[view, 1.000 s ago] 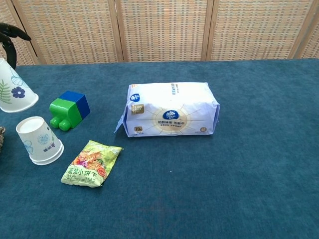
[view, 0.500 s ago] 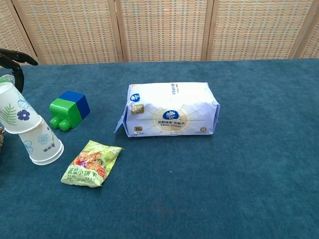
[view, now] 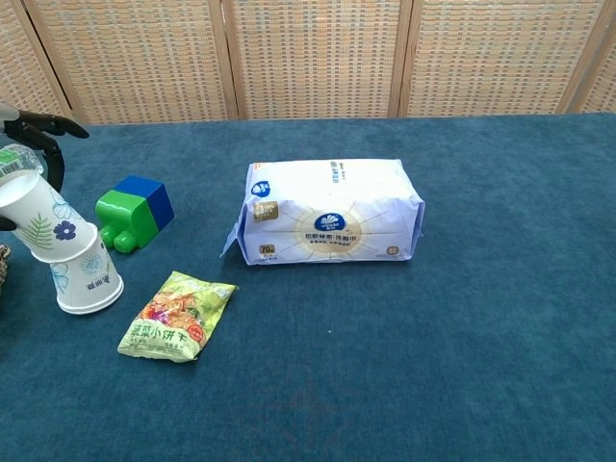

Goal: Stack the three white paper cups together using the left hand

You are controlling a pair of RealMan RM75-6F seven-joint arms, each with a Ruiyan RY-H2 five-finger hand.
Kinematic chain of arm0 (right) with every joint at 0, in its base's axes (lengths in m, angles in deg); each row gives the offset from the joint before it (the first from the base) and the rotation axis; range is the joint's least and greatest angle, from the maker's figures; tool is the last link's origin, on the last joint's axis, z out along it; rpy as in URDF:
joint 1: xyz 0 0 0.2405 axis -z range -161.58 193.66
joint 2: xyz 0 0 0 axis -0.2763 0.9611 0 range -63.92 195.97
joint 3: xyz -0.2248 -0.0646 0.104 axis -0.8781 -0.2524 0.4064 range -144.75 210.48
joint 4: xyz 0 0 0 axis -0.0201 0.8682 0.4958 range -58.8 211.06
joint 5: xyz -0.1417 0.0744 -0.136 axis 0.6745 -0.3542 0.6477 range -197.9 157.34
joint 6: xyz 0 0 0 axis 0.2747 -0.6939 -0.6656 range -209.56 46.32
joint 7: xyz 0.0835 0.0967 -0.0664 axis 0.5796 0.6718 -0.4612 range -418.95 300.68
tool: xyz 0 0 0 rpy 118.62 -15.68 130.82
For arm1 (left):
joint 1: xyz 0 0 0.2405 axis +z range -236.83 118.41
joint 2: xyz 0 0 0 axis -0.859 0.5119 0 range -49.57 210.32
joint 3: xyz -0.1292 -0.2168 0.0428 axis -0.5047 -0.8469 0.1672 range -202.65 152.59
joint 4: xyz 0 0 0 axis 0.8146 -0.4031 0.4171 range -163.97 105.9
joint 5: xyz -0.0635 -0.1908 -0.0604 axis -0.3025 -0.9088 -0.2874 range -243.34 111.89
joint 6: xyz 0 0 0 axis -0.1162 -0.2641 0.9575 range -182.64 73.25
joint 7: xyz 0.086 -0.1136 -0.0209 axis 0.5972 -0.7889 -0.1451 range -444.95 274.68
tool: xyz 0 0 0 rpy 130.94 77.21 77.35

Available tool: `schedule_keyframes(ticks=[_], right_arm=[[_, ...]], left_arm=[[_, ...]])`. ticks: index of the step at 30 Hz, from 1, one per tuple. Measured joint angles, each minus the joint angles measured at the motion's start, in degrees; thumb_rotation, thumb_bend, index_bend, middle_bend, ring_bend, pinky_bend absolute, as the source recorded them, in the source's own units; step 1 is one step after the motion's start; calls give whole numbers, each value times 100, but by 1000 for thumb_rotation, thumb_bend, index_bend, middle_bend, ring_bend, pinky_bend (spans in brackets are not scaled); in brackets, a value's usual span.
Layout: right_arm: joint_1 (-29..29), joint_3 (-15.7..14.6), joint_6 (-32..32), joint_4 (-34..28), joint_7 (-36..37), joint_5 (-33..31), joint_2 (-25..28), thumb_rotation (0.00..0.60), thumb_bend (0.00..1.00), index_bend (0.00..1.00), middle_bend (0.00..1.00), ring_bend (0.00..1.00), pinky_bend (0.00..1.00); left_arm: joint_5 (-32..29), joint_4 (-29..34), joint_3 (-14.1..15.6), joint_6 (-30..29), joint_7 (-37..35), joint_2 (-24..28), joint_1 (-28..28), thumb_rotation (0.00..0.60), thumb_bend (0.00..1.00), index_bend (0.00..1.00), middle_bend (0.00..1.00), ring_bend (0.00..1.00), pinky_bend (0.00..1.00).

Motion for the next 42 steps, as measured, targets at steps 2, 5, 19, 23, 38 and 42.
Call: schedule_keyframes(ticks=[2,5,19,23,38,42], right_arm=[[3,6,-11,5,7,0,-3,600,52,32,0,0,0],[7,16,-56,26,27,21,-22,600,53,31,0,0,0],[16,7,-144,40,31,116,-61,600,53,32,0,0,0],[20,12,-155,30,38,116,-54,600,53,32,0,0,0],[27,11,-194,21,52,151,-46,600,53,32,0,0,0],[27,10,-192,20,62,152,-44,600,53,32,0,0,0]], left_arm=[[-36,-11,11,18,15,-35,-14,600,269,442,0,0,0],[-69,-21,35,38,47,-49,-27,600,269,405,0,0,0],[-84,-111,-39,-252,-42,12,57,600,269,373,0,0,0],[-141,-158,-51,-237,-7,-48,36,600,268,337,0,0,0],[-412,-71,-106,-360,139,-81,32,600,266,212,0,0,0],[-384,-5,-147,-452,-76,-39,100,600,265,211,0,0,0]])
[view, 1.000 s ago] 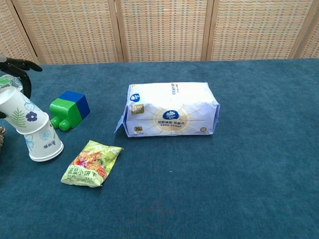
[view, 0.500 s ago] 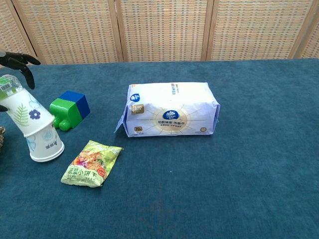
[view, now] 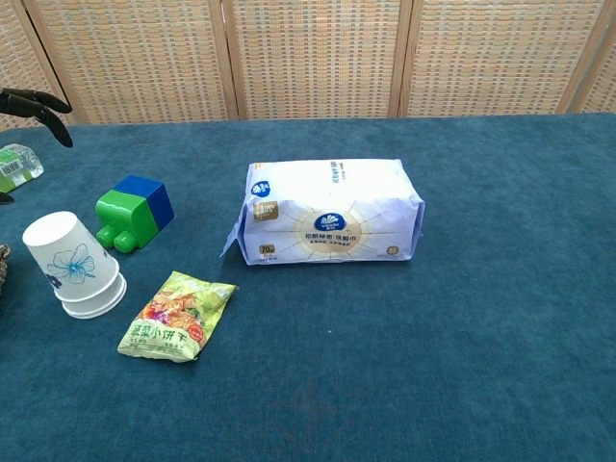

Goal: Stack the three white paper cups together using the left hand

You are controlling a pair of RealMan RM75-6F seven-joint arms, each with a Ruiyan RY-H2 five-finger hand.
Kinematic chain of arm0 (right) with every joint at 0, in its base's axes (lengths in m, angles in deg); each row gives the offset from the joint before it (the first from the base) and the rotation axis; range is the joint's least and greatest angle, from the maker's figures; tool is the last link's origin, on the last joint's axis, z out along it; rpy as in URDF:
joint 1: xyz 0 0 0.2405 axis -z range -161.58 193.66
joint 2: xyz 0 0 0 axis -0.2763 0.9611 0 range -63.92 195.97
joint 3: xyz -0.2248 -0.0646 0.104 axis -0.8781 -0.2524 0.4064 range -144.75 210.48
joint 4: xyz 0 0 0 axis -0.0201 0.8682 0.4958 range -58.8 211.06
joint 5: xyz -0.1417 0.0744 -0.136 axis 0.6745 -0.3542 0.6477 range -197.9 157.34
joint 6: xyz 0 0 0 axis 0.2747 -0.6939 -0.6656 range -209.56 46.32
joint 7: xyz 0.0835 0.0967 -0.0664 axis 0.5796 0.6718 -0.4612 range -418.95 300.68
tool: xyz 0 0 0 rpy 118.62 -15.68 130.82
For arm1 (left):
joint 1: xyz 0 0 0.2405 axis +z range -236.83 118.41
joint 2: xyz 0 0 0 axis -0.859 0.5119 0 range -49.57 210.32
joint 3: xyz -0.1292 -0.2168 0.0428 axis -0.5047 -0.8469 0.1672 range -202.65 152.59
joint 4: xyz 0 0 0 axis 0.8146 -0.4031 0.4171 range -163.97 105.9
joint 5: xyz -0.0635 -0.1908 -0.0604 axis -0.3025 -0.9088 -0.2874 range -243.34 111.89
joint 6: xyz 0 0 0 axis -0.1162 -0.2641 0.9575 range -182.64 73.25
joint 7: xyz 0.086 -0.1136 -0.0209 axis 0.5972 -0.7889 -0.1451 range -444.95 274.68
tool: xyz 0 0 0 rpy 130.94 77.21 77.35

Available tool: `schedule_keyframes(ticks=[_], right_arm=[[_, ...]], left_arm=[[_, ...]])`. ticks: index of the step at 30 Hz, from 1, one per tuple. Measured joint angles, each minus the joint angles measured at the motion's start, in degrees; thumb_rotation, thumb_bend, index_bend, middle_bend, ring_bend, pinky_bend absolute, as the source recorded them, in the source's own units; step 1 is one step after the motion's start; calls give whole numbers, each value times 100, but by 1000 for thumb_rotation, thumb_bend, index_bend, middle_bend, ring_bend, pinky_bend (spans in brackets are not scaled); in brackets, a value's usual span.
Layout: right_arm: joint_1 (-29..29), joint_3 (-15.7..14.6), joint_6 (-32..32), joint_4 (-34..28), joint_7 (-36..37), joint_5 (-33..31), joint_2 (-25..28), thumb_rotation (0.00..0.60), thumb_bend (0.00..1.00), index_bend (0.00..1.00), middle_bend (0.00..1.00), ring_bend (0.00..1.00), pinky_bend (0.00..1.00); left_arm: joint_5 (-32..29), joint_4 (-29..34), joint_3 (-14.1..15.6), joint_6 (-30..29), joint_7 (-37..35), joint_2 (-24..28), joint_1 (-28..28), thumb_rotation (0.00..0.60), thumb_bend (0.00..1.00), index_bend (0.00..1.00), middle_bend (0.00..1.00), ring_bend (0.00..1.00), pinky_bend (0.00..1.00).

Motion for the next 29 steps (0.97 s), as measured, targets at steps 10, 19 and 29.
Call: schedule_keyframes(ticks=[10,19,29], right_arm=[[-18,-5,33,2,47,6,-3,600,53,32,0,0,0],[-37,-49,55,7,10,74,-39,600,52,32,0,0,0],[-48,-65,-5,29,-132,162,-75,600,52,32,0,0,0]], left_arm=[[984,82,18,-1210,-1326,-138,779,600,265,164,0,0,0],[2239,-1160,410,-3277,-1739,-1421,2017,600,266,0,0,0,0],[2228,-1537,785,-3543,-872,-1910,2728,600,249,0,0,0,0]])
